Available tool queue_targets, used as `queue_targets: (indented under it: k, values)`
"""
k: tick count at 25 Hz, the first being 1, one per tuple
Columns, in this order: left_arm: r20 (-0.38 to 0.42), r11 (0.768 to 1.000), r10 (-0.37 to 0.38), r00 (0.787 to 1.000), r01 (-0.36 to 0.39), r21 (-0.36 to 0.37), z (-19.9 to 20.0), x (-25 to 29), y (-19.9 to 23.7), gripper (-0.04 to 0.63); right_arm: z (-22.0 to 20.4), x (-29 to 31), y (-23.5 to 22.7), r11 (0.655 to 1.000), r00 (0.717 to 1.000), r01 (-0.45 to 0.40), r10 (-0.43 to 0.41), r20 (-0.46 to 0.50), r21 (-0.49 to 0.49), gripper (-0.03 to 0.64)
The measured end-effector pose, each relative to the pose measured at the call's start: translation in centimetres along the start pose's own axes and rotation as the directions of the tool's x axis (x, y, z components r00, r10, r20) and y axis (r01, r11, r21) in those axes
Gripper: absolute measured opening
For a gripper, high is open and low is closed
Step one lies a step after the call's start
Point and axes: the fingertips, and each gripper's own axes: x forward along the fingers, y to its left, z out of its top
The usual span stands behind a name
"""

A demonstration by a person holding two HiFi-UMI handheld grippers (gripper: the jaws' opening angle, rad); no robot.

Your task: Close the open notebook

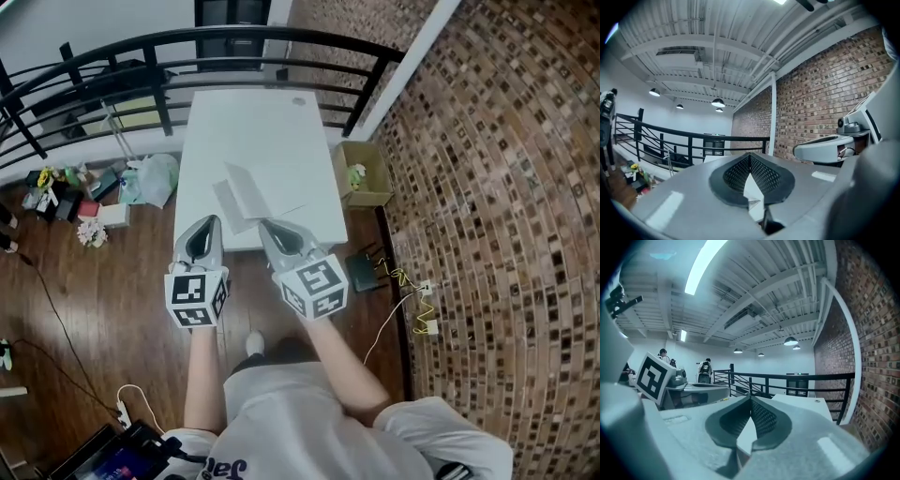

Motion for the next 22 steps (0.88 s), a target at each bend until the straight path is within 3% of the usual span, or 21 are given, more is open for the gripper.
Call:
queue_targets:
  k: [8,18,22]
  values:
    - [-0.048,0.999,-0.028,0.998,0.027,-0.023,-1.9,5.6,0.0,0.015,-1.6,3.0,-5.5,0.998,0.999,0.015,-0.013,-0.031,0.061,-0.012]
    - [-0.078,0.994,0.101,0.992,-0.104,-0.041,-2.0,12.5,3.4,0.015,-0.7,10.5,-12.2,0.986,0.988,-0.149,0.152,-0.037,0.079,-0.012]
    - [-0.103,0.985,0.166,0.981,-0.17,-0.03,-3.0,13.2,6.8,0.015,-0.5,13.2,-14.4,0.973,0.974,-0.219,0.222,-0.043,0.075,-0.012]
